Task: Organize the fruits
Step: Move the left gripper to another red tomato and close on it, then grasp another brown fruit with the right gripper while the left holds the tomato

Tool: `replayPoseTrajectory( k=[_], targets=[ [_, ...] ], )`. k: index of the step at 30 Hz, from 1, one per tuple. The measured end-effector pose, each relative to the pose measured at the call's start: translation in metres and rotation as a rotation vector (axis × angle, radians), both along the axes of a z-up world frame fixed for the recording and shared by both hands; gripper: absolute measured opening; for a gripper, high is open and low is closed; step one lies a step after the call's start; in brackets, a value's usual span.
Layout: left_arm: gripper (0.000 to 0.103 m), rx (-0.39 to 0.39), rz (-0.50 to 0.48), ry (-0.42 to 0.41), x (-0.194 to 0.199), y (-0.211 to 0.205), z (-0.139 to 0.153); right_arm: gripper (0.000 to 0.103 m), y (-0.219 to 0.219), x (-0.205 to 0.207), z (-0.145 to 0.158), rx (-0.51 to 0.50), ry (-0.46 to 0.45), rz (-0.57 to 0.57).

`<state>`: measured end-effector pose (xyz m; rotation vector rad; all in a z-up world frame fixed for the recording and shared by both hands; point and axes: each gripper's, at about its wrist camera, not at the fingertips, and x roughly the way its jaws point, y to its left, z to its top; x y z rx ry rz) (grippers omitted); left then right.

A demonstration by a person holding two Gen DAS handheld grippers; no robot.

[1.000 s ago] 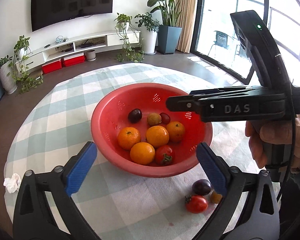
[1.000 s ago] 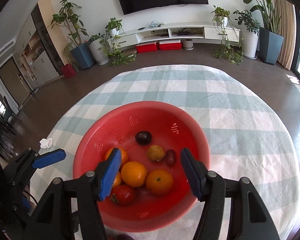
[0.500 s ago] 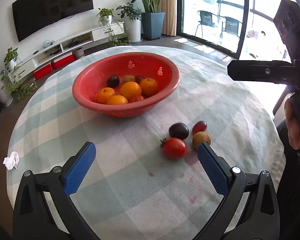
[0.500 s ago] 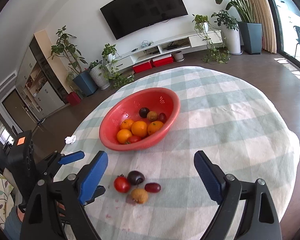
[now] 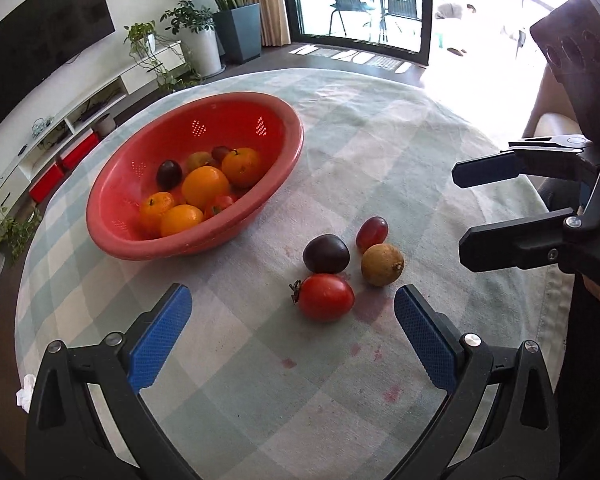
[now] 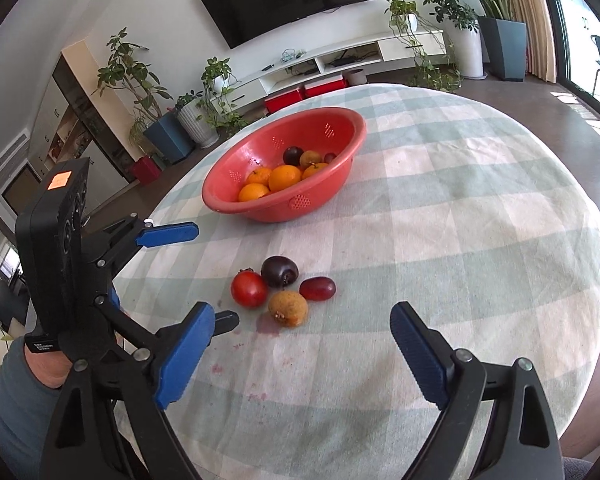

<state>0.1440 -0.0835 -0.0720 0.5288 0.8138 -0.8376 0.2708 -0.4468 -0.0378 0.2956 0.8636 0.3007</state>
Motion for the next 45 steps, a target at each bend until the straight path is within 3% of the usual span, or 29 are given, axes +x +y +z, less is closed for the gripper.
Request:
replayPoseTrajectory(
  k=[2,8,13,17,22,25,45],
  targets=[
    [0.101,0.009,-0.025,0.008,0.003,-0.004,-0.003,0.092,0.001,0.000,-0.003,-0.003,0.006,0.003],
    [0.072,0.022,-0.086,0.071,0.010,-0.018,-0.016,0.089,0.003,-0.001,-0.006,-0.029,0.006,0.002],
    [0.067,-0.006,-0.096,0.107,0.015,-0.019,-0.022,0.089,0.001,0.000,-0.009,-0.028,0.016,-0.002],
    [0.048,-0.006,-0.101,0.124,0.016,-0.017,-0.024,0.088,0.002,0.000,-0.010,-0.032,0.018,0.000],
    [0.044,-0.015,-0.108,0.146,0.016,-0.017,-0.028,0.088,0.002,0.001,-0.011,-0.035,0.021,-0.006],
    [0.036,-0.029,-0.099,0.149,0.017,-0.015,-0.027,0.087,0.002,0.002,-0.012,-0.040,0.023,-0.007],
    [0.035,-0.050,-0.045,0.163,0.015,-0.004,-0.032,0.084,0.011,0.003,-0.019,-0.124,0.037,-0.003]
  ],
)
